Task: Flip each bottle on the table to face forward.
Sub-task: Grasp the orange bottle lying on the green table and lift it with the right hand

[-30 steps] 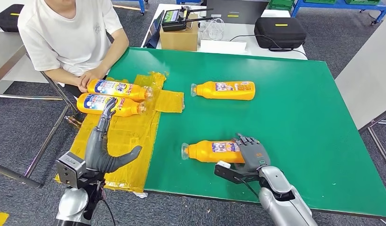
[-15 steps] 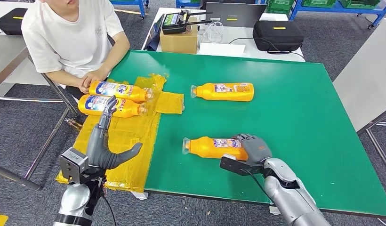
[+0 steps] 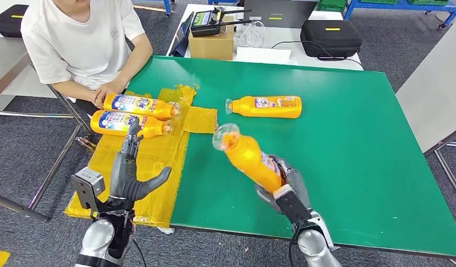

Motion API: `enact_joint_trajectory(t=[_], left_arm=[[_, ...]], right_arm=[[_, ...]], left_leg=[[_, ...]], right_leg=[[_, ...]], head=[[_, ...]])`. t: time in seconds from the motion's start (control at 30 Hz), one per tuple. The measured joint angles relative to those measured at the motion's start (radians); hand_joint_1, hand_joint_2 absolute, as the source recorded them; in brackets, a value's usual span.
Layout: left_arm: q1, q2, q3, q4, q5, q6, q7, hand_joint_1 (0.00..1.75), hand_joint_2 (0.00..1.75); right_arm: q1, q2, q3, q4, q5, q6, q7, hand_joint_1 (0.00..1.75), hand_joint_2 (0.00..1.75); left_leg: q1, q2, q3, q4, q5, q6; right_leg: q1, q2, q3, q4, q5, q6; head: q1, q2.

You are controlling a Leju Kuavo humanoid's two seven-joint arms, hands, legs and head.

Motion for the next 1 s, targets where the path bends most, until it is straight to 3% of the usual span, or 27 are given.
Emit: enact_joint_trajectory(t=[0.23,0.5,0.67,0.8,1.0], left_arm=[[0.041,-0.039,-0.111,0.087,-0.135,0.058,-0.051,0.00,1.75],[0.059,-0.061,-0.198,0.119,-0.034,0.007,-0.097,0.00,1.75],[0.034,-0.085,-0.192,0.116,0.158,0.009,-0.054,0.00,1.75],[0.010,-0.090,-0.177,0.115,0.205,0.017,-0.058,0.00,1.75],[-0.005,-0.093,-0.158,0.114,0.278,-0.007,-0.032,0.00,1.75]], right_arm=[[0.028,0.110,-0.053,-0.113,-0.128,-0.024,-0.041,1.75,1.75],[0.031,0.187,-0.008,-0.085,-0.144,0.015,-0.083,1.75,1.75],[0.026,0.196,0.083,-0.034,-0.069,0.032,-0.154,1.75,1.75],[0.010,0.194,0.168,0.014,0.021,0.002,-0.199,1.75,1.75],[-0.022,0.191,0.255,0.074,0.038,-0.023,-0.225,1.75,1.75]], left_leg=[[-0.001,0.000,-0.004,0.000,0.000,0.000],[0.000,0.000,-0.005,0.000,0.000,0.000],[0.000,0.000,-0.005,0.000,0.000,0.000],[0.000,0.000,-0.005,0.000,0.000,0.000],[0.000,0.000,-0.005,0.000,0.000,0.000]], right_leg=[[-0.001,0.000,-0.004,-0.001,0.000,0.000],[0.000,0.000,-0.005,0.000,0.000,0.000],[0.000,0.000,-0.005,0.000,0.000,0.000],[0.000,-0.001,-0.005,0.000,0.000,0.000],[0.000,-0.001,-0.005,0.000,0.000,0.000]], head=[[0.000,0.000],[0.000,0.000],[0.000,0.000],[0.000,0.000],[0.000,0.000]])
